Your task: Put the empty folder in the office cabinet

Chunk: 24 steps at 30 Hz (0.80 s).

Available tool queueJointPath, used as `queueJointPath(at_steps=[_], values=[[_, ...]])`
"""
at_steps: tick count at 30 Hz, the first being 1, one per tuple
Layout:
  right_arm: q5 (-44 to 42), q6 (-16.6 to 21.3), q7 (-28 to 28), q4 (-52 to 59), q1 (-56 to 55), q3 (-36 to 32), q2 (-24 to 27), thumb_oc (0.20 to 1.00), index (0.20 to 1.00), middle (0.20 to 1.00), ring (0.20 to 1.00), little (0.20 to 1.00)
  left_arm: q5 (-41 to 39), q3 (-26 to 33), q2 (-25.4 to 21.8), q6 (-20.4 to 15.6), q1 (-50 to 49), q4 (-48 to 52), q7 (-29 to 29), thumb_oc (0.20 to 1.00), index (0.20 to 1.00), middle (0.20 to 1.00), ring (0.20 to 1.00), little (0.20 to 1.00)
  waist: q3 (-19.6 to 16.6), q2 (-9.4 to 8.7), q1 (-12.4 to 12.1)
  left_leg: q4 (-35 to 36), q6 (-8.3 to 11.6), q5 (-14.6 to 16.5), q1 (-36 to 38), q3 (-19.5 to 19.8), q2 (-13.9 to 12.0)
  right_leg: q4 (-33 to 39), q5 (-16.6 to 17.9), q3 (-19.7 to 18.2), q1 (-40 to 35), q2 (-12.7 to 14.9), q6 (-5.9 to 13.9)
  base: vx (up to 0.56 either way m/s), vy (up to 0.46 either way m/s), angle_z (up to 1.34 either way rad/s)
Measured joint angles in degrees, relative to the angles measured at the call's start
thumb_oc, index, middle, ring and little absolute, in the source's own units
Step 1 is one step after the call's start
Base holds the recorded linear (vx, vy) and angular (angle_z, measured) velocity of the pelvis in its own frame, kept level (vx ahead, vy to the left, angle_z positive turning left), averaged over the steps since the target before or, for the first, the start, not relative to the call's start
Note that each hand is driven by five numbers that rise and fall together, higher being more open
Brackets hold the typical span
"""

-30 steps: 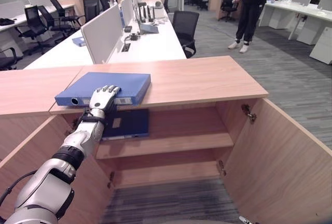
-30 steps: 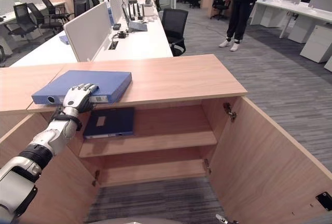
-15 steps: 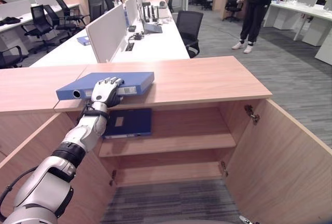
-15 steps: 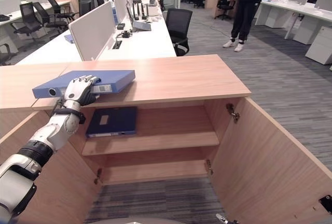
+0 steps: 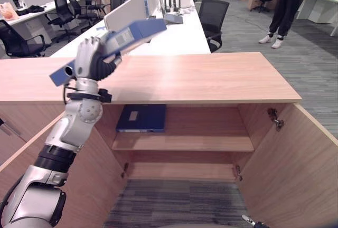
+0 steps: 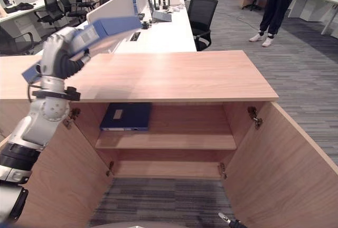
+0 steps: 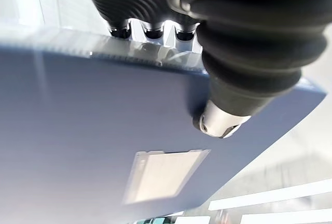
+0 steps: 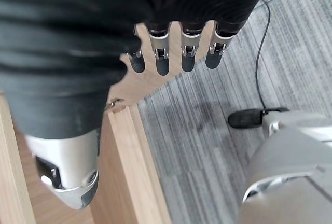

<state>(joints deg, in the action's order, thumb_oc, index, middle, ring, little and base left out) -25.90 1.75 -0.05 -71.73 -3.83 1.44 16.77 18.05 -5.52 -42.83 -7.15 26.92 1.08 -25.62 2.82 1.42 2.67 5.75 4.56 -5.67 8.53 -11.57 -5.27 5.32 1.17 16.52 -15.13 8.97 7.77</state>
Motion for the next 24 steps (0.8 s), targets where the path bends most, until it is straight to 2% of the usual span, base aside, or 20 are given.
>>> queueJointPath(at_steps=[2, 3, 5, 7, 10, 13, 14, 19, 24], values=[[0.0, -0.01, 0.09, 0.07, 0.13, -0.03, 0.0, 1.0, 1.0, 1.0, 1.0, 1.0, -2.72, 1.77, 0.17, -0.56, -1.56, 2.36, 0.51, 0.2, 0.2, 0.2, 0.2, 0.2, -0.03, 0.22, -0.28, 0.0, 0.02, -0.02, -0.02, 0.19, 0.04, 0.0, -0.01, 0.18, -0.11, 0.01, 0.01, -0.03, -0.038, 0.05], [0.01, -0.03, 0.16, 0.02, 0.24, -0.04, 0.0, 1.0, 1.0, 1.0, 1.0, 1.0, -6.25, 3.92, 1.12, -2.18, -3.28, 5.26, 0.96, 0.2, 0.2, 0.2, 0.2, 0.2, 0.12, 0.47, -0.54, 0.0, 0.02, -0.02, -0.07, 0.34, 0.04, 0.02, -0.02, 0.26, -0.14, -0.02, 0.01, -0.02, -0.054, 0.06], [0.0, -0.06, 0.2, 0.06, 0.23, -0.03, 0.01, 1.0, 1.0, 1.0, 1.0, 1.0, -9.15, 4.17, 1.5, -3.41, -3.4, 6.32, 1.71, 0.2, 0.2, 0.2, 0.2, 0.2, 0.24, 0.82, -1.11, 0.0, 0.06, 0.01, -0.13, 0.68, 0.02, 0.02, -0.04, 0.45, -0.29, -0.07, 0.01, -0.03, -0.047, 0.07], [0.0, -0.52, 0.7, 0.0, 0.22, -0.09, 0.17, 1.0, 1.0, 1.0, 1.0, 1.0, -19.2, 6.01, 4.03, -6.8, -5.27, 9.82, 4.93, 0.2, 0.2, 0.2, 0.2, 0.2, 0.29, 1.72, -1.59, 0.01, 0.47, 0.13, -0.44, 0.98, 0.0, 0.03, -0.23, 0.71, -0.17, -0.12, 0.25, -0.03, -0.035, 0.09], [0.0, -1.11, 1.35, 0.26, 0.48, -0.04, 0.46, 1.0, 1.0, 1.0, 1.0, 1.0, -27.29, 7.57, 5.89, -8.31, -7.74, 12.02, 8.02, 0.2, 0.2, 0.2, 0.2, 0.2, -0.43, 2.8, -1.73, 0.01, 0.44, 0.0, -1.18, 1.47, 0.05, 0.05, -0.22, 1.22, 0.05, -0.14, 0.23, -0.02, -0.028, 0.09], [0.01, -1.26, 1.85, 0.28, 0.46, 0.0, 0.47, 1.0, 1.0, 1.0, 1.0, 1.0, -33.41, 8.34, 6.74, -8.94, -10.26, 14.29, 11.16, 0.2, 0.2, 0.2, 0.2, 0.2, -0.79, 3.38, -2.25, 0.0, 0.53, -0.11, -1.29, 2.0, 0.01, 0.04, -0.21, 1.63, 0.04, -0.28, 0.1, -0.02, -0.025, 0.08], [0.02, -1.27, 2.17, 0.28, 0.53, -0.01, 0.68, 1.0, 1.0, 1.0, 1.0, 1.0, -37.97, 8.44, 8.85, -9.35, -12.7, 16.08, 13.07, 0.2, 0.2, 0.2, 0.2, 0.2, -1.15, 3.95, -2.85, 0.0, 0.14, -0.4, -1.39, 2.15, 0.01, 0.04, -0.27, 1.7, 0.08, -0.31, 0.05, -0.01, -0.023, 0.05], [0.12, -1.47, 2.58, 0.22, 1.09, 0.02, 0.82, 1.0, 1.0, 1.0, 1.0, 1.0, -48.63, 8.35, 12.78, -9.35, -18.77, 17.8, 19.01, 0.2, 0.2, 0.2, 0.2, 0.2, -1.04, 4.42, -3.71, 0.0, 0.22, -0.51, -2.03, 2.75, -0.01, 0.04, -0.42, 2.36, 0.05, -0.58, -0.01, -0.02, -0.028, 0.07], [0.62, -2.06, 2.62, 0.22, 1.54, 0.32, 1.04, 1.0, 1.0, 1.0, 1.0, 1.0, -51.98, 8.14, 14.41, -7.95, -25.68, 17.92, 21.9, 0.2, 0.2, 0.2, 0.2, 0.2, -0.22, 4.44, -4.12, -0.01, 0.24, -0.58, -1.9, 2.99, -0.07, 0.02, -0.72, 2.58, 0.05, -0.6, -0.34, 0.0, -0.003, 0.01]])
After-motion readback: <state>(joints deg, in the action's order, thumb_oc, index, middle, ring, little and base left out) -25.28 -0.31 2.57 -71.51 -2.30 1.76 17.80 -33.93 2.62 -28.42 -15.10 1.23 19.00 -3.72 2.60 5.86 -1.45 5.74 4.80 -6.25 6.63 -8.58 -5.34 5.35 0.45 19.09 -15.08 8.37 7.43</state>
